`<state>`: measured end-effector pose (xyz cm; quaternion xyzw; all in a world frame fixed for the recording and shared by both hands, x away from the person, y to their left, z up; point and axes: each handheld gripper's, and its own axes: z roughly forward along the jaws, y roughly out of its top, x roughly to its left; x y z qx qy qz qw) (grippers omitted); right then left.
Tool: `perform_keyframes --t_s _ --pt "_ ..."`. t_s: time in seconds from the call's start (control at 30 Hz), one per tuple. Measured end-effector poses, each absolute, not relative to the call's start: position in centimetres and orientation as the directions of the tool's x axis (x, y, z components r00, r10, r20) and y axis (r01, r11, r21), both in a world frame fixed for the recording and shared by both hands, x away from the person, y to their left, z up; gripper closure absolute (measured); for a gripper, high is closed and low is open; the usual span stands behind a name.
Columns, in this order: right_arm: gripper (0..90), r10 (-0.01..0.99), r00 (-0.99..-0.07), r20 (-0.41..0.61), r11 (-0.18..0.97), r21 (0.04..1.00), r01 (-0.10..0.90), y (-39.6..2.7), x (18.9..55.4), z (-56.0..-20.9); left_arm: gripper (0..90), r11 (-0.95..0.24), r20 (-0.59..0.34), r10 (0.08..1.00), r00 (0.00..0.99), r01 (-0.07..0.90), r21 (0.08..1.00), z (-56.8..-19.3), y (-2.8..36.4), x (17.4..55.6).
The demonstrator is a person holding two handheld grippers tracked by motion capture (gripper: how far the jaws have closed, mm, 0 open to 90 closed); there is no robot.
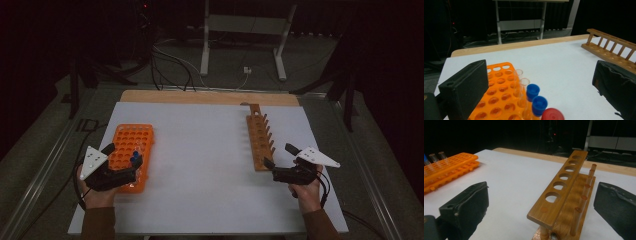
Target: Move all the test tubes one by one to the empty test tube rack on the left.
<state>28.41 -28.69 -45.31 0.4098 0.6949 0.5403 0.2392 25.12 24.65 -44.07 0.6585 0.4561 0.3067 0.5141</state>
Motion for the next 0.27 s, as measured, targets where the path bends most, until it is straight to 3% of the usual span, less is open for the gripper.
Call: perform_keyframes --t_s 0.27 --pt "0.3 0.833 -0.541 0.111 0.077 0.946 0.314 -29.25 28.44 -45.56 1.2 -0.038 -0.084 0.922 0.378 0.303 0.952 -44.5 25.06 25.3"
